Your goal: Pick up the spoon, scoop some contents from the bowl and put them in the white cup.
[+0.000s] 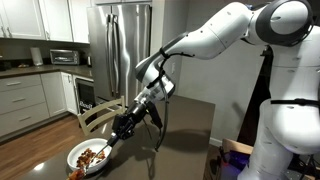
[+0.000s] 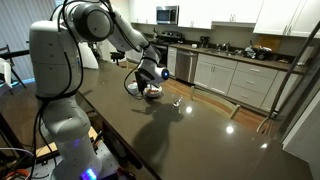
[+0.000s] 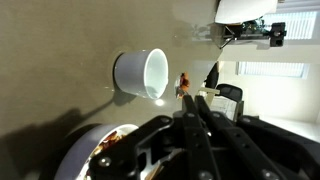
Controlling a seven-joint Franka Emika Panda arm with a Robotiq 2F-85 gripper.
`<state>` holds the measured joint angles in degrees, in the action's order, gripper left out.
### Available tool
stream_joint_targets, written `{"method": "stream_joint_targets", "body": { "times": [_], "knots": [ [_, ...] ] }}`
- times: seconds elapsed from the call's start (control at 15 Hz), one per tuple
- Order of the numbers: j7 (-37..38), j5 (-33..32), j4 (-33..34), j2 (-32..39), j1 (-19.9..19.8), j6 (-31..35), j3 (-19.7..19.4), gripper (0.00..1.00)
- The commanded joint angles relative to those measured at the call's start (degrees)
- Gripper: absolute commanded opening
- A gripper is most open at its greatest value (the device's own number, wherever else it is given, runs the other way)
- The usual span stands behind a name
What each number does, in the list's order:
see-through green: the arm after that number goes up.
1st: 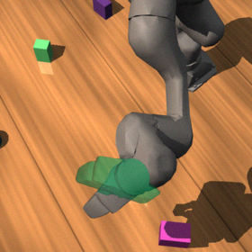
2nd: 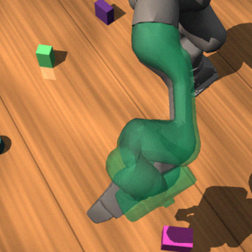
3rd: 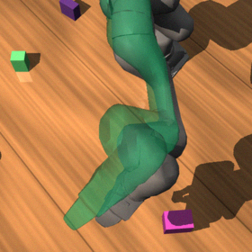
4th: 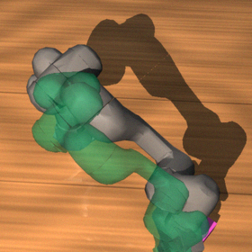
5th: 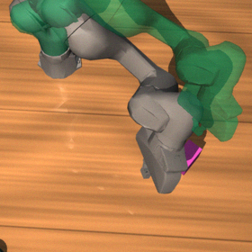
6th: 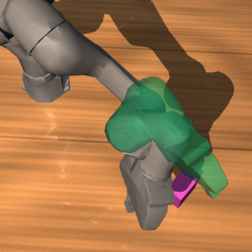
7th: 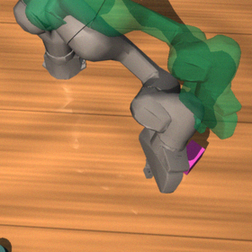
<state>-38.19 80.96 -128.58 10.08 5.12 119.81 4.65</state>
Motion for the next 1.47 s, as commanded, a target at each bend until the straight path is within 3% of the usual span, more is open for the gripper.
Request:
{"method": "stream_joint_targets", "body": {
  "times": [0.0, 0.73, 1.4],
  "knots": [
    [-1.2, -0.9, -1.2, -1.5, 0.7, 1.5, 0.2, 0.04],
    [-1.0, -6.4, -0.6, -1.4, 2.0, 9.5, 0.5, 0.04],
    [-0.6, -8.7, 0.0, -1.9, 2.1, 11.1, 1.2, 0.04]
  ]
}}
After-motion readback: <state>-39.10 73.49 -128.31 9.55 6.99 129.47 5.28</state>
